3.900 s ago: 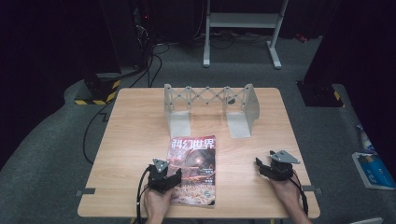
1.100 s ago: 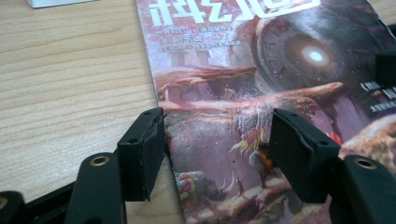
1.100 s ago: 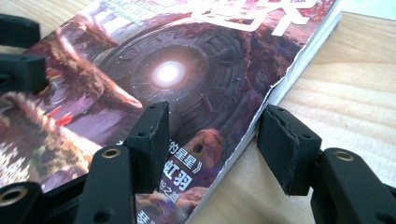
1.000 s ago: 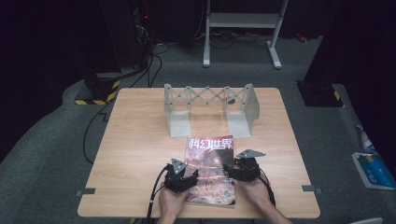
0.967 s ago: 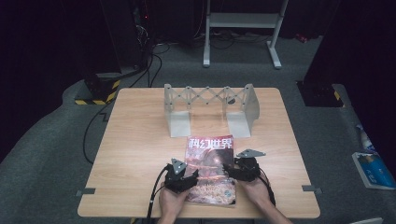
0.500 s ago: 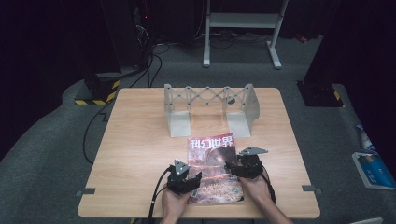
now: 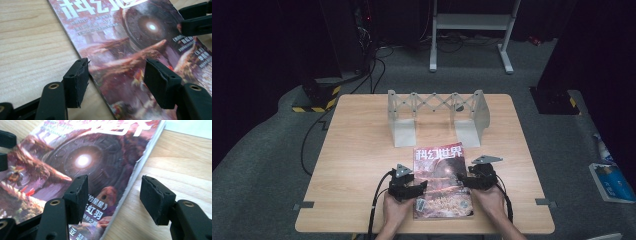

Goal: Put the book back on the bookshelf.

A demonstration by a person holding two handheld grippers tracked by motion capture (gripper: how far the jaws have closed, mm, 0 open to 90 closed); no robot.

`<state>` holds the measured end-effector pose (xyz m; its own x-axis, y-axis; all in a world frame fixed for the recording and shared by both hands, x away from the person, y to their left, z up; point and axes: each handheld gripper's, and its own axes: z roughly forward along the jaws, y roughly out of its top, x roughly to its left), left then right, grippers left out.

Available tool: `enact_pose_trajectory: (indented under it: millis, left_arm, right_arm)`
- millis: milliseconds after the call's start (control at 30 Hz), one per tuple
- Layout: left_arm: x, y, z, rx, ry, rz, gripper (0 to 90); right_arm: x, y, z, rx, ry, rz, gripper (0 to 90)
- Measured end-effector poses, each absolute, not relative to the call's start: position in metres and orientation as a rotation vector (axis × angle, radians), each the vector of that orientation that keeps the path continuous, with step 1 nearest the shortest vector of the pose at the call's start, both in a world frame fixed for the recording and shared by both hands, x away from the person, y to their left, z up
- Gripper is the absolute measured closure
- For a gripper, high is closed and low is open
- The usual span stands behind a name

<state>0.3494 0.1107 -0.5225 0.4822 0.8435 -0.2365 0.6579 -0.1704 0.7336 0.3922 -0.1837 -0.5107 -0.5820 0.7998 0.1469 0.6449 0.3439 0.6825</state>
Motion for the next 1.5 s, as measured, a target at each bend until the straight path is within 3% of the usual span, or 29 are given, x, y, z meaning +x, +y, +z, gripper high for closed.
enact_pose_trajectory:
  millis: [467,633,933,1167,1500]
  left_arm:
    - [0.378,0.116,-0.524,1.933,1.169,0.323,35.9]
    - [0.385,0.119,-0.526,1.901,1.208,0.313,29.9]
    - [0.405,0.12,-0.52,1.939,1.256,0.288,32.8]
    - [0.412,0.124,-0.524,1.897,1.234,0.294,42.5]
    - [0.416,0.127,-0.528,1.877,1.204,0.31,43.4]
  right_arm:
    - [0.398,-0.194,-0.499,1.376,2.38,1.132,47.6]
    - [0.404,-0.191,-0.491,1.364,2.386,1.133,50.0]
    - [0.417,-0.181,-0.486,1.379,2.376,1.107,49.7]
    - [0.427,-0.179,-0.485,1.402,2.366,1.077,48.6]
    - [0.44,-0.176,-0.482,1.421,2.347,1.049,48.1]
